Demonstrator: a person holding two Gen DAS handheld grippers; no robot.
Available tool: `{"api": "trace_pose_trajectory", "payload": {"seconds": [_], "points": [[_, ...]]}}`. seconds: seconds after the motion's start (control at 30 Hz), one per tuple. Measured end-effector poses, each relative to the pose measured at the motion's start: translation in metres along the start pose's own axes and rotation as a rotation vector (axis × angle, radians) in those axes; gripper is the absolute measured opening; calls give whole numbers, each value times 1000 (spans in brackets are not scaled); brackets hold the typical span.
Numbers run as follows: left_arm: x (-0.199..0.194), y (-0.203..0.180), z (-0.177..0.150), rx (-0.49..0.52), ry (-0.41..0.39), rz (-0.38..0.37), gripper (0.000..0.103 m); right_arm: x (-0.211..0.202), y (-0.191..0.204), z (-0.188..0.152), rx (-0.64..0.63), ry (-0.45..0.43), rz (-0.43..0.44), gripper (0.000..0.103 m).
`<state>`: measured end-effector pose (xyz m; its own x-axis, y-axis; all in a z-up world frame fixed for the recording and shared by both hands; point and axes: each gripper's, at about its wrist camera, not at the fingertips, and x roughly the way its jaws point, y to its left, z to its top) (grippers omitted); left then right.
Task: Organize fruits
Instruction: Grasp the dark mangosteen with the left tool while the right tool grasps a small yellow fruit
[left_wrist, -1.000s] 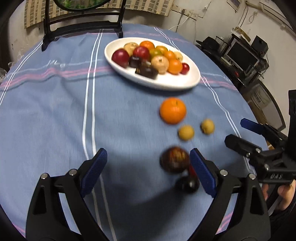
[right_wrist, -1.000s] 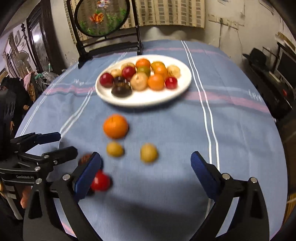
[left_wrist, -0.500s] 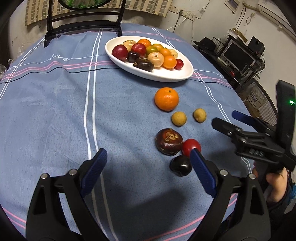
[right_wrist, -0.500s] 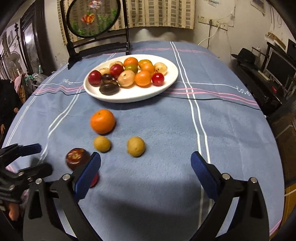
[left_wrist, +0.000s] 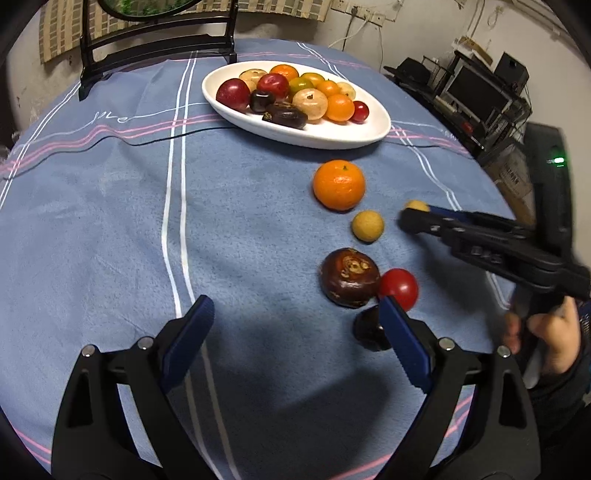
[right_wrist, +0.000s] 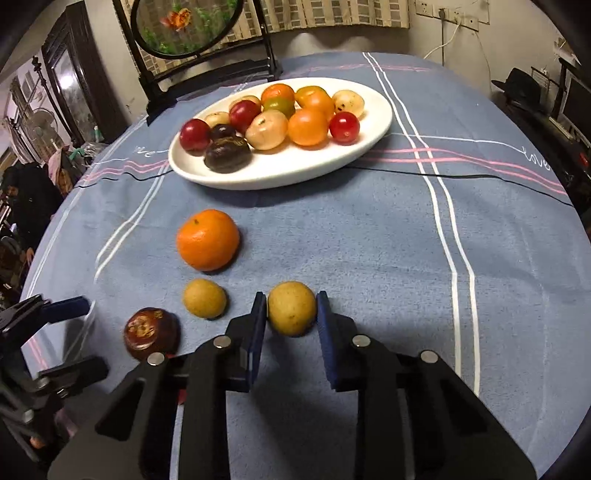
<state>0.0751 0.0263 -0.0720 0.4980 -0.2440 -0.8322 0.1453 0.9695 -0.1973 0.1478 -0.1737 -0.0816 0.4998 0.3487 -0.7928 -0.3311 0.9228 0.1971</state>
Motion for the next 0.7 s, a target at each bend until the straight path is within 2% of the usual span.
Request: {"api": "trace_pose_trajectory", "payload": {"seconds": [0.13,0.2,0.27,0.37,0.43,0.47,0.5,0.57,0.63,0.7], "points": [[10,-2,3,15,36,-13,90,-11,-8,-5,38,-6,32,28],[15,-9,4,35,45,-18,81,-14,-11,-7,51,-8,38,28],[16,-11,6,37,41,-36,77,-18,-13,-9,61,-11,52,28],[23,-12,12,20,44,-57,76,-22,-12,-11,65,-20,69,28],[23,-19,12,42,37,-61,66,-24,-11,-12,67,-22,78,28],[24,-22,13,50,42,-84,53,-25,-11,-13,69,-23,83,28],[23,-27,14,55,44,-107,46,-26,-10,-13,71,-24,85,28],[25,-32,16,76,39,-93,45,-28,-10,-13,72,-27,85,28],[30,-32,20,62,49,-112,46,-29,-9,-12,64,-27,85,28],[35,-31,23,52,59,-127,50,-27,-7,-13,52,-12,73,28]]}}
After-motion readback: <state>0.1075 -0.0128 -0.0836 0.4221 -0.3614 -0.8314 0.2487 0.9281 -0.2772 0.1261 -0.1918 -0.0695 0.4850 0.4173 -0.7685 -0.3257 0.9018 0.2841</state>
